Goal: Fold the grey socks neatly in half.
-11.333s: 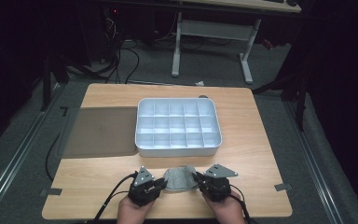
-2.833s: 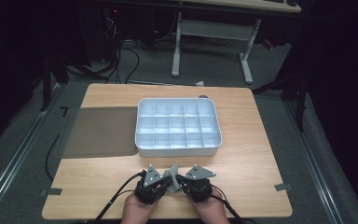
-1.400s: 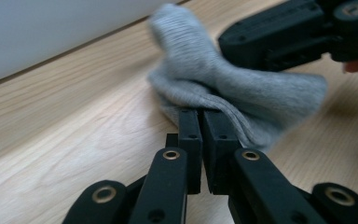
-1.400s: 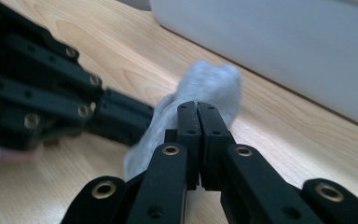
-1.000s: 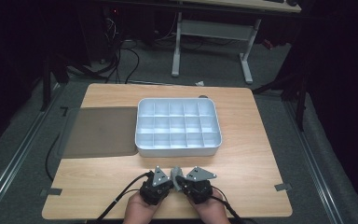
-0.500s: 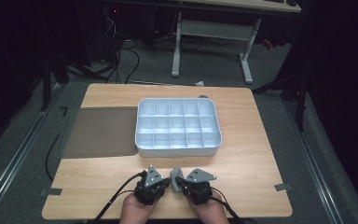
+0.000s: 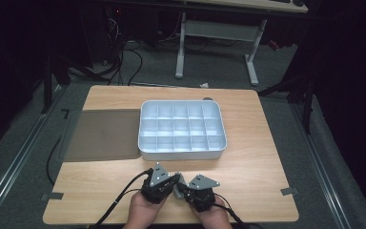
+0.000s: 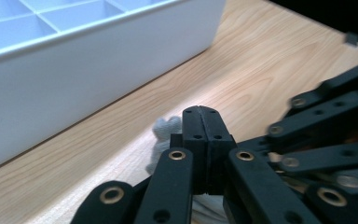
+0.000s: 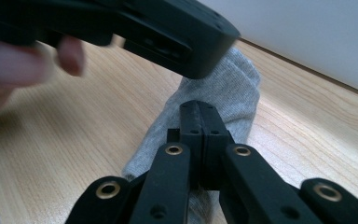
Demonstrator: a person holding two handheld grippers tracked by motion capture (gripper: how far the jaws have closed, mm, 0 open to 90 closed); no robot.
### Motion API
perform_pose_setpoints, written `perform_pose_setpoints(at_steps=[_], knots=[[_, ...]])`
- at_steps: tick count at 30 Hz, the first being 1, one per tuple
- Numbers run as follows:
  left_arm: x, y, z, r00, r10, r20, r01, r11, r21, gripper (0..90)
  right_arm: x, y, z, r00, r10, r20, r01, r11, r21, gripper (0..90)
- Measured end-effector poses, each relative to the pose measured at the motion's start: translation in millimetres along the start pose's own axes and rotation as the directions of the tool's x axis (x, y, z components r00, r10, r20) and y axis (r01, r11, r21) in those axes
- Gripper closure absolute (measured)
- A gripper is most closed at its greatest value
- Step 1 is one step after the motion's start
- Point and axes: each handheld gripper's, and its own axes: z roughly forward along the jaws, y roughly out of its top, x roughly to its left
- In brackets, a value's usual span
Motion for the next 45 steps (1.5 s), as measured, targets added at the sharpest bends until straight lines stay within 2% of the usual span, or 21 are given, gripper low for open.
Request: perform_pose_setpoints(at_steps=[3, 11, 14, 19, 22, 25, 27, 29, 31, 39, 45], knots=[[6.1, -7.0, 4.2, 0.9998, -0.016, -0.01, 0.017, 0.9996, 0.024, 90.0, -0.6, -0.8, -0.5, 1.0, 0.004, -0.004, -0.004, 1.0, -0.004, 90.0], [7.8, -12.2, 3.5, 0.9997, -0.02, -0.014, 0.02, 0.9996, 0.019, 90.0, -1.3, 2.0, -1.4, 0.9998, 0.013, -0.013, -0.013, 1.0, 0.003, 89.3], [7.6, -11.8, 2.4, 0.9996, -0.02, -0.018, 0.02, 0.9997, 0.017, 90.0, -3.8, 5.8, -5.2, 0.9989, 0.038, -0.028, -0.038, 0.999, 0.009, 85.1], [7.5, -11.6, 2.2, 0.9996, -0.019, -0.019, 0.02, 0.9997, 0.017, 90.0, -6.6, 12.8, -17.5, 0.999, 0.04, -0.017, -0.04, 0.999, -0.005, 79.4], [7.5, -11.6, 2.2, 0.9996, -0.018, -0.02, 0.018, 0.9997, 0.017, 90.0, -9.3, 16.0, -22.2, 0.9982, 0.058, -0.016, -0.058, 0.998, -0.006, 71.6], [7.6, -11.9, 1.9, 0.9997, -0.013, -0.021, 0.013, 0.9997, 0.018, 90.0, -11.2, 17.7, -21.2, 0.9941, 0.104, -0.029, -0.104, 0.994, 0.017, 61.8], [7.7, -12.2, 1.8, 0.9997, -0.014, -0.022, 0.015, 0.9997, 0.018, 90.0, -11.0, 17.1, -15.7, 0.989, 0.145, -0.029, -0.143, 0.988, 0.054, 53.4], [8.0, -12.5, 1.6, 0.9996, -0.016, -0.022, 0.017, 0.9997, 0.015, 90.0, -11.9, 16.4, -13.6, 0.9869, 0.158, -0.029, -0.156, 0.986, 0.064, 51.8], [8.4, -12.9, 1.1, 0.9996, -0.018, -0.02, 0.019, 0.9997, 0.015, 90.0, -13.5, 14.3, -7.8, 0.9795, 0.199, -0.03, -0.195, 0.975, 0.104, 49.0], [10.5, -14.3, -2.2, 0.9996, -0.021, -0.019, 0.021, 0.9996, 0.02, 90.0, -13.9, 13.0, -1.6, 0.9738, 0.223, -0.047, -0.214, 0.966, 0.148, 48.9], [12.3, -15.4, -5.1, 0.9994, -0.024, -0.025, 0.025, 0.9995, 0.018, 90.0, -12.2, 14.8, 2.1, 0.9713, 0.226, -0.074, -0.209, 0.96, 0.184, 51.2]])
